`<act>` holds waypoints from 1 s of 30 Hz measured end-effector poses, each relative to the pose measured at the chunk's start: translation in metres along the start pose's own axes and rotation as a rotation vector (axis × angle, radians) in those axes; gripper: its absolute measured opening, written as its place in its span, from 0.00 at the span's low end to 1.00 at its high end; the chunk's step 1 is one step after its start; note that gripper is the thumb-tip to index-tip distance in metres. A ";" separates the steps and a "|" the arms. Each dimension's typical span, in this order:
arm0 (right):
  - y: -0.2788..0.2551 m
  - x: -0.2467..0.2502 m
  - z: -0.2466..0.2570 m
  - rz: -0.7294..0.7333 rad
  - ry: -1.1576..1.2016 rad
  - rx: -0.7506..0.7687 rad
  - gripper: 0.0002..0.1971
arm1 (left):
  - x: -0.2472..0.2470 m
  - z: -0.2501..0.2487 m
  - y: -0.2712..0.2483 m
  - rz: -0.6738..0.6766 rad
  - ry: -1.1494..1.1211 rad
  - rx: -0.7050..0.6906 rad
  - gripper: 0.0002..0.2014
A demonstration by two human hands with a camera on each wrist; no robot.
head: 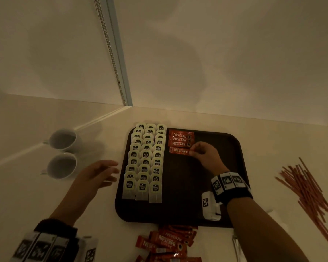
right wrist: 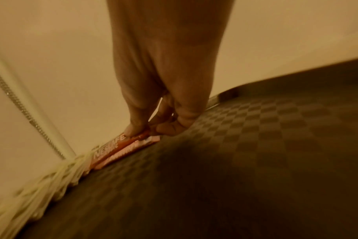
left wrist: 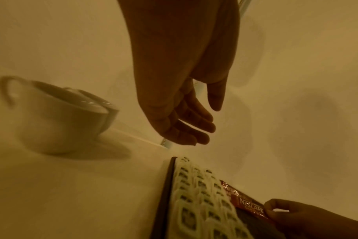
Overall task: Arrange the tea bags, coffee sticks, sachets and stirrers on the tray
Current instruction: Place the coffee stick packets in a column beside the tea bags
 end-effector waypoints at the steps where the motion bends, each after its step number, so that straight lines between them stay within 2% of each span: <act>1: 0.002 -0.003 0.000 -0.007 -0.008 -0.004 0.07 | 0.006 0.009 -0.005 -0.014 0.002 0.022 0.10; 8: 0.018 -0.002 0.000 -0.162 -0.108 0.027 0.08 | 0.036 0.055 -0.036 -0.104 -0.005 0.144 0.09; 11: 0.024 -0.004 0.002 -0.184 -0.131 0.043 0.09 | 0.044 0.068 -0.045 -0.125 -0.008 0.178 0.10; 19: 0.029 -0.004 0.002 -0.228 -0.206 0.063 0.11 | 0.053 0.080 -0.054 -0.152 -0.022 0.219 0.10; 23: 0.025 0.003 0.004 -0.247 -0.156 0.071 0.13 | 0.053 0.081 -0.058 -0.154 -0.015 0.219 0.10; 25: 0.012 0.007 0.016 -0.262 -0.112 0.128 0.13 | 0.054 0.082 -0.062 -0.144 -0.007 0.214 0.10; 27: -0.009 0.006 0.034 -0.205 -0.089 0.199 0.10 | 0.055 0.082 -0.067 -0.135 0.014 0.203 0.10; 30: -0.060 -0.013 0.055 0.066 -0.091 0.243 0.06 | 0.056 0.085 -0.080 -0.130 0.038 0.180 0.10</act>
Point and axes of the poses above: each hand's wrist, its own y-axis towards the middle knuckle, its own x-axis out of the back of the hand, z = x × y, the point moved 8 cm from there along y, towards the middle knuckle, and after that the axes turned 5 degrees about x, right-handed, at the moved point
